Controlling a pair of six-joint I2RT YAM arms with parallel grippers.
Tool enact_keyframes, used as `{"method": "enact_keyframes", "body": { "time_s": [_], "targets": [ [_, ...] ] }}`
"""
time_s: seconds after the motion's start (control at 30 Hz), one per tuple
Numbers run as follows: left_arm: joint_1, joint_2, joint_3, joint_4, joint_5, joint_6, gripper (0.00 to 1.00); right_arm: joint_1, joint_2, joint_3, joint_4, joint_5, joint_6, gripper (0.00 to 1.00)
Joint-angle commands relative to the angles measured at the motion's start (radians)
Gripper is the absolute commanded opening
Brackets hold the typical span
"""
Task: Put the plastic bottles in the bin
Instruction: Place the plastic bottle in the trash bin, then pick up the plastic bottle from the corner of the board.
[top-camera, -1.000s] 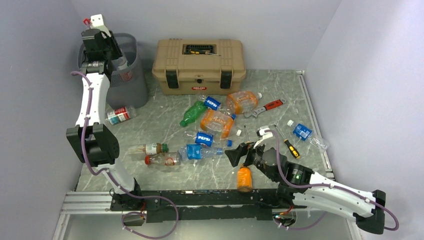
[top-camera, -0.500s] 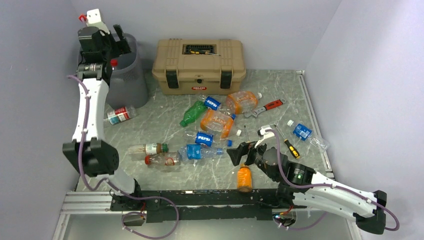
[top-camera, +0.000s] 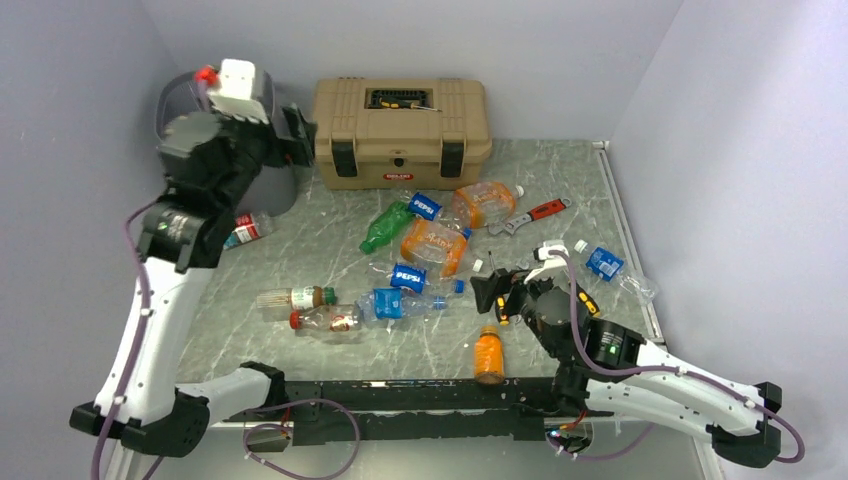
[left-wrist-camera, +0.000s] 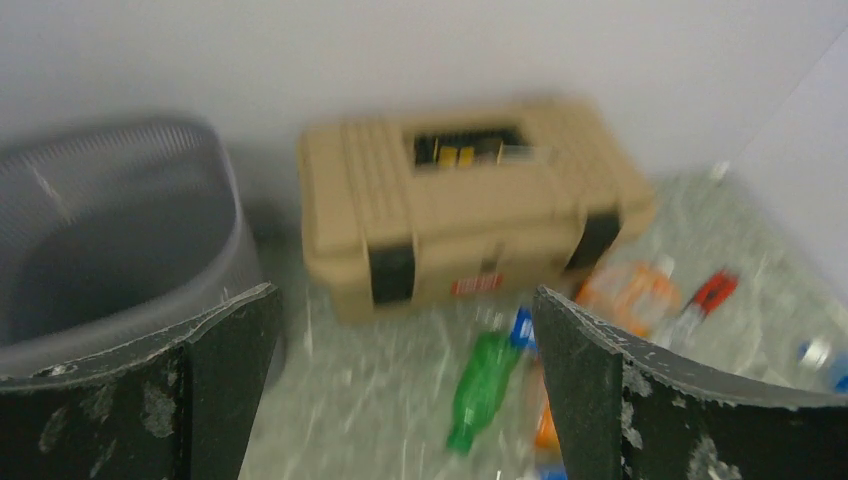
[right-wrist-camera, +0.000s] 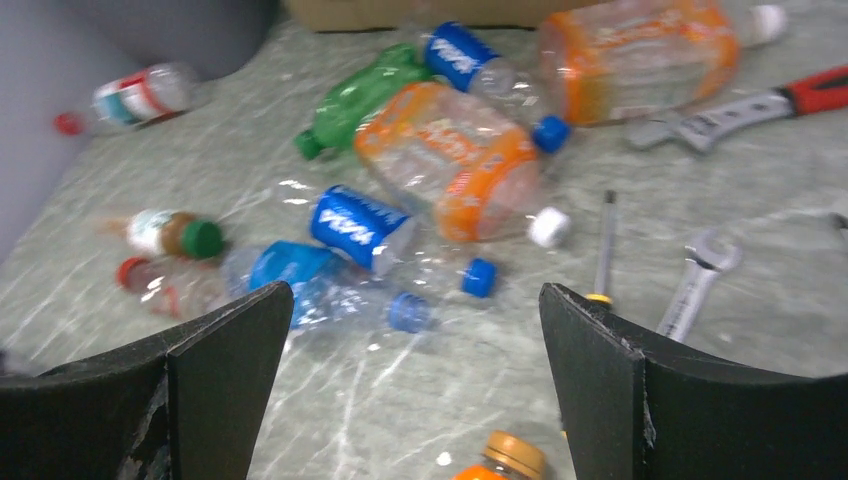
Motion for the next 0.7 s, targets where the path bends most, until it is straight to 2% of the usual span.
{"method": "enact_keyframes", "body": {
  "time_s": [0.0,0.1,0.17,0.27,0.33,0.4,0.47,0.57,0.67],
  "targets": [
    [-0.009,0.033,-0.213,-0.205,-0.029,0.006,0.99,-0.001,0.052,0.092,-0.169,0.29,0.097,0.98],
    [-0.008,-0.018,-0.384,-0.117,0.071,-0.037,1.0,-0.018,0.122,0.122,-0.279,0.361,0.209,0.97],
    [-0.009,-0.034,-0.454,-0.068,0.152,-0.069,0.99,-0.067,0.16,0.13,-0.273,0.336,0.228,0.97],
    [-0.009,-0.052,-0.504,-0.018,0.242,-0.107,0.99,-0.247,0.198,0.142,-0.222,0.168,0.209,0.97],
    [-0.009,-0.076,-0.537,0.015,0.266,-0.135,1.0,-0.432,0.209,0.141,-0.176,0.013,0.202,0.98],
    [-0.008,-0.107,-0.569,0.028,0.231,-0.179,1.0,-0.58,0.221,0.135,-0.126,-0.13,0.208,0.98],
    [-0.009,-0.146,-0.621,0.043,0.196,-0.189,0.99,-0.672,0.263,0.133,-0.082,-0.238,0.213,0.98],
    [-0.036,-0.204,-0.678,0.079,0.1,-0.215,1.0,-0.706,0.35,0.155,-0.06,-0.294,0.207,0.99],
    [-0.048,-0.234,-0.677,0.071,0.064,-0.227,0.99,-0.705,0.438,0.167,-0.056,-0.427,0.186,0.99]
  ]
}}
